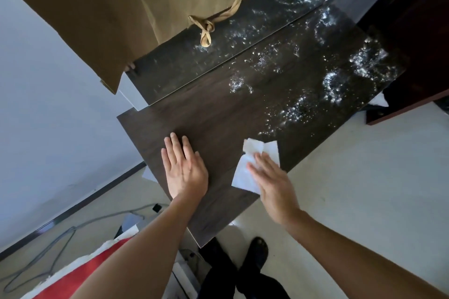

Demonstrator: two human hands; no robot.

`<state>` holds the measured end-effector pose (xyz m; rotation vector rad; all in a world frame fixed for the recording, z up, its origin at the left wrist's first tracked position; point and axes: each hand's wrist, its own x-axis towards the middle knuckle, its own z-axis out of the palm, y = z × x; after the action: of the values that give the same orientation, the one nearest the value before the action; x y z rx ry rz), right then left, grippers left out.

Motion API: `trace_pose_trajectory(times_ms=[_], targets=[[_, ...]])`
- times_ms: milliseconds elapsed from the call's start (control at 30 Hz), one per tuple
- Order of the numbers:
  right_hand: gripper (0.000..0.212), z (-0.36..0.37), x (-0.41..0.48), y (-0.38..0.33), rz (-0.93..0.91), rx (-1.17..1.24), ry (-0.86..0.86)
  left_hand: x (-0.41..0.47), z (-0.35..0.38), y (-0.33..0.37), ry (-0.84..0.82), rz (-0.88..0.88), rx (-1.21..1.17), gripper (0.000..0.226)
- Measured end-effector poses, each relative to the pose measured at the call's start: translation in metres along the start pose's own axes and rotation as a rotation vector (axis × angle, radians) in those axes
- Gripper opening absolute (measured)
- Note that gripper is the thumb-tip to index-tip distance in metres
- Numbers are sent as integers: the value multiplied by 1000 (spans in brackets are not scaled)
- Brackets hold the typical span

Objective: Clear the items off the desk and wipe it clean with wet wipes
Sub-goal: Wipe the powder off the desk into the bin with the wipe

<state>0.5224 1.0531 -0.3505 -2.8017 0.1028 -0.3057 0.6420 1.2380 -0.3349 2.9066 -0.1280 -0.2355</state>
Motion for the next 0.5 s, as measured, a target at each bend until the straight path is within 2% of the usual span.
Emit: trace_pose_trajectory(times_ms=[100, 167, 233, 333, 433, 500], targets=[[46, -9, -5, 9, -175, -32, -115, 0, -1, 1, -9, -16, 5, 54], [49, -17, 31, 42, -99, -154, -97, 0, -1, 1, 2, -14, 5, 54], [55, -23, 73, 67, 70, -286, -102, 1, 0, 2, 4, -17, 13, 54], [64, -7, 85, 50, 116, -220, -106, 0, 0, 1, 13, -17, 26, 54], [49, 12, 36, 10, -115, -62, -152, 1, -1, 2, 13, -25, 41, 54], [42, 7, 28, 22, -282, -49, -237, 0, -2, 3, 18, -26, 45, 54]])
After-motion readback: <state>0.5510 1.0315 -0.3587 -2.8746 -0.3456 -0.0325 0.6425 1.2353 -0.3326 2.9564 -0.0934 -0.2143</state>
